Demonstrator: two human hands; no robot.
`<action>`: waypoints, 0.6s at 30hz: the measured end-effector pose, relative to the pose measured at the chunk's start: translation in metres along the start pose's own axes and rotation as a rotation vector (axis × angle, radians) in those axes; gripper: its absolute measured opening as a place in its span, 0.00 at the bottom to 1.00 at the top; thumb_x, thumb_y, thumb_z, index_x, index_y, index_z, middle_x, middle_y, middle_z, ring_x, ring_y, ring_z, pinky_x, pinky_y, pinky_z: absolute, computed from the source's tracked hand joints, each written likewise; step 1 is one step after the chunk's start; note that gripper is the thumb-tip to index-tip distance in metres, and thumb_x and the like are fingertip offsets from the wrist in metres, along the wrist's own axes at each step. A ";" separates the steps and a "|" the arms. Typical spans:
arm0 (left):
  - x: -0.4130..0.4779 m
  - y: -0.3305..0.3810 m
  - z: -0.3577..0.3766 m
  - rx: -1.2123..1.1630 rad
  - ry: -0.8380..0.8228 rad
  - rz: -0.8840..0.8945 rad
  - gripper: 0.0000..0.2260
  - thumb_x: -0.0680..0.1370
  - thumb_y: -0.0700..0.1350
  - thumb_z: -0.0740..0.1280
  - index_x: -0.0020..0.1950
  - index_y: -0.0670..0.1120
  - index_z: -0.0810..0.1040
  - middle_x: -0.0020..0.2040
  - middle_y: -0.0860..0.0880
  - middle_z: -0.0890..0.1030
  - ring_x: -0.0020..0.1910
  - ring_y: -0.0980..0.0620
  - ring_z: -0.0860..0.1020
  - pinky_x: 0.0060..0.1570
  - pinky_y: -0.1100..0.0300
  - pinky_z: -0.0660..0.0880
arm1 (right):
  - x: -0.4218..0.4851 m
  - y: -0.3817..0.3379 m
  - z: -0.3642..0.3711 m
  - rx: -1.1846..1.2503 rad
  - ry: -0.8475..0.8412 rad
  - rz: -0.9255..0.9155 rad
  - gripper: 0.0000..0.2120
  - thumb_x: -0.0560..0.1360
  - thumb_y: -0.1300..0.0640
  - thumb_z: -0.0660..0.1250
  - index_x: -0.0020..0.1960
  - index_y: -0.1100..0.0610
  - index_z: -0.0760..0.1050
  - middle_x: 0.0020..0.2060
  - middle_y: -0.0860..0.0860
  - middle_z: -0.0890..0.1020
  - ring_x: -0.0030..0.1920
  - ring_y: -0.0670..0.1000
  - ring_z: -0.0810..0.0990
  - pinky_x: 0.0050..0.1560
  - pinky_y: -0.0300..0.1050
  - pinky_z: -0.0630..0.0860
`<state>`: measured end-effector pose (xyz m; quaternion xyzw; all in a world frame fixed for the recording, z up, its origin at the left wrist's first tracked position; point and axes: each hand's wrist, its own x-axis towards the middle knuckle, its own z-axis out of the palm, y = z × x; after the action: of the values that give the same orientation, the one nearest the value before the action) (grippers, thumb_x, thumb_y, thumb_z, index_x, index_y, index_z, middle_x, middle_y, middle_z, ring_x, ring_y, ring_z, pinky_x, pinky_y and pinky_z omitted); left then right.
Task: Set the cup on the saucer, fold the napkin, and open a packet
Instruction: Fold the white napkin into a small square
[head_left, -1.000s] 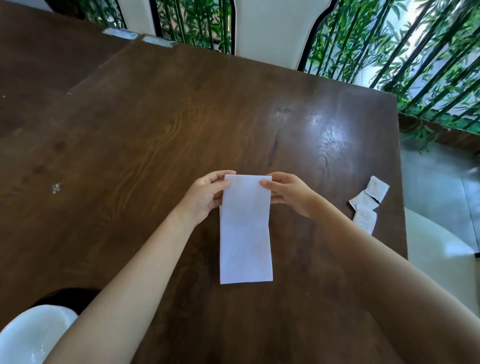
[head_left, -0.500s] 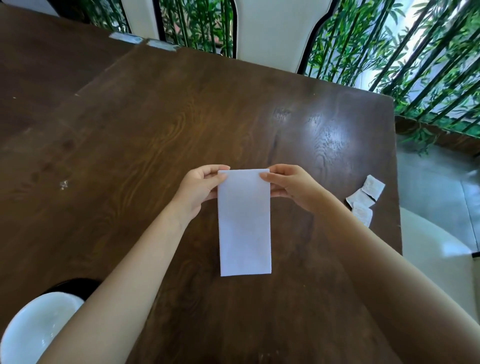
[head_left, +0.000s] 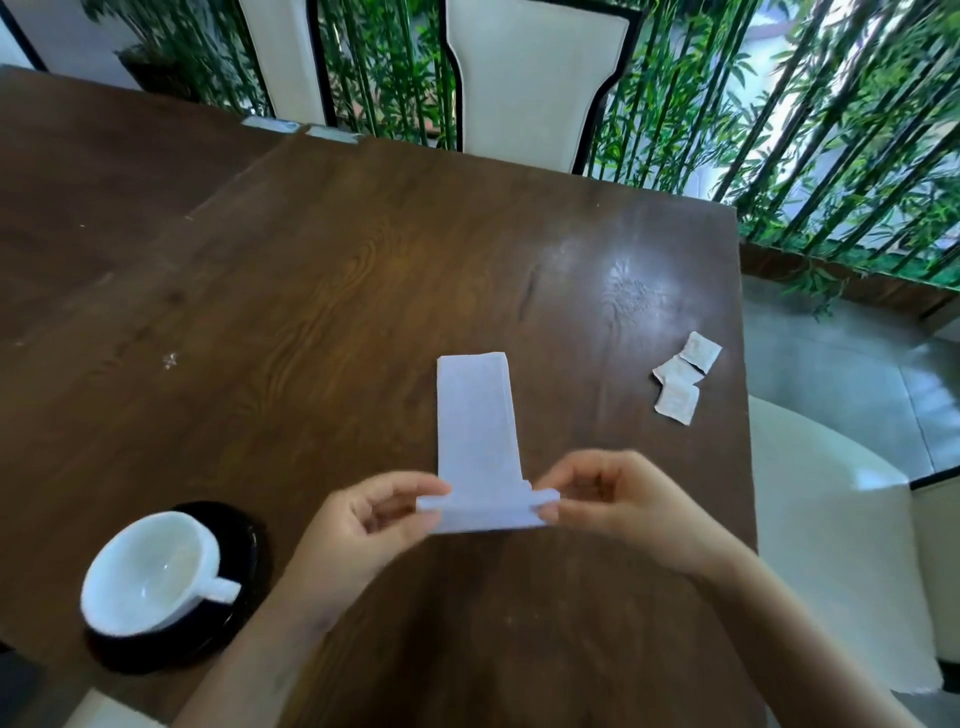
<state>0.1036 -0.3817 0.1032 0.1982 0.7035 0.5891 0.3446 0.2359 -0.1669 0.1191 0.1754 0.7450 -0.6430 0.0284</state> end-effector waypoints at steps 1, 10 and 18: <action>-0.013 -0.009 0.001 -0.014 -0.017 -0.018 0.12 0.64 0.49 0.72 0.47 0.55 0.84 0.47 0.54 0.85 0.49 0.57 0.82 0.42 0.70 0.76 | -0.011 0.009 0.007 -0.001 -0.016 0.012 0.03 0.69 0.59 0.74 0.42 0.56 0.82 0.38 0.50 0.84 0.38 0.43 0.80 0.42 0.34 0.75; -0.073 -0.081 0.014 0.070 -0.060 -0.044 0.09 0.70 0.33 0.71 0.45 0.45 0.84 0.46 0.51 0.86 0.46 0.56 0.82 0.47 0.70 0.76 | -0.059 0.082 0.054 -0.059 -0.060 0.078 0.06 0.70 0.62 0.72 0.43 0.53 0.82 0.41 0.46 0.85 0.43 0.43 0.83 0.48 0.33 0.76; -0.069 -0.102 0.018 0.121 -0.022 -0.091 0.09 0.73 0.39 0.70 0.50 0.50 0.83 0.49 0.58 0.84 0.51 0.60 0.81 0.45 0.73 0.75 | -0.057 0.098 0.063 -0.124 -0.004 0.090 0.03 0.72 0.56 0.71 0.43 0.48 0.81 0.40 0.44 0.85 0.42 0.39 0.82 0.44 0.30 0.74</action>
<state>0.1769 -0.4397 0.0205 0.1932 0.7422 0.5270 0.3661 0.3073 -0.2302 0.0306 0.2053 0.7748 -0.5939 0.0694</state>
